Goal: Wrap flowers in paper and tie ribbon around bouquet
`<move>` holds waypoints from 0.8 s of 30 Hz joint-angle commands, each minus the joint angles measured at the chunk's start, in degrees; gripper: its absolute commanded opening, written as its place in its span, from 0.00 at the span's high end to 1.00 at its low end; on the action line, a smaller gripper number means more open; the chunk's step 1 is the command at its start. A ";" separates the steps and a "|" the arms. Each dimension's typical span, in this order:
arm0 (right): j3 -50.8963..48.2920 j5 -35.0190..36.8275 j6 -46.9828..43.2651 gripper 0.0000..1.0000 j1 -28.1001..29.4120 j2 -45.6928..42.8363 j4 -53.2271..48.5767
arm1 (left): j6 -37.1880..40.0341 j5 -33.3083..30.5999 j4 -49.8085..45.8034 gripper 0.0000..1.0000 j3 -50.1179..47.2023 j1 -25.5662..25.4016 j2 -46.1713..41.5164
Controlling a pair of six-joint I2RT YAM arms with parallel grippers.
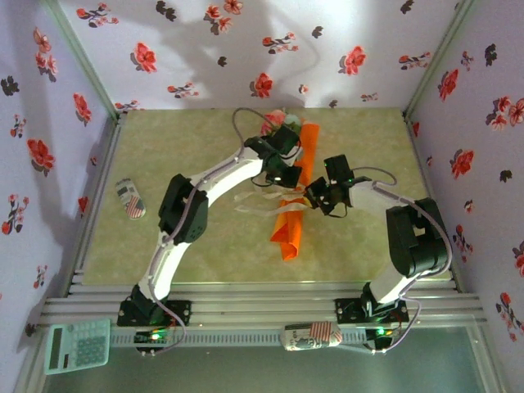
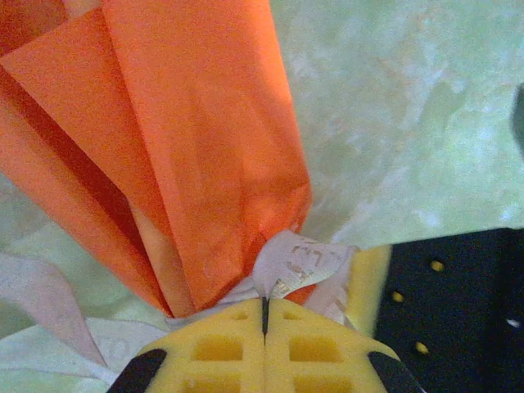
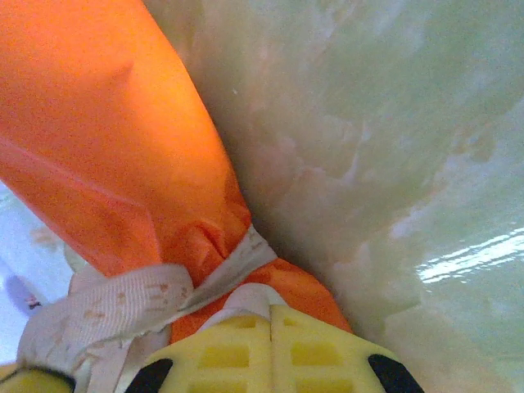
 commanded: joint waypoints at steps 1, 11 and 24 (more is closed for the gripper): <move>-1.87 -1.36 5.16 1.00 -0.40 -1.11 5.48 | -3.39 4.64 4.16 1.00 -2.36 1.09 -3.51; -8.02 -2.30 15.43 1.00 -0.40 -1.18 19.83 | -8.19 12.14 6.75 1.00 -5.94 1.83 -3.84; -12.98 -1.85 22.88 1.00 -0.40 -3.65 29.46 | -10.42 15.18 7.56 1.00 -8.19 2.39 -4.08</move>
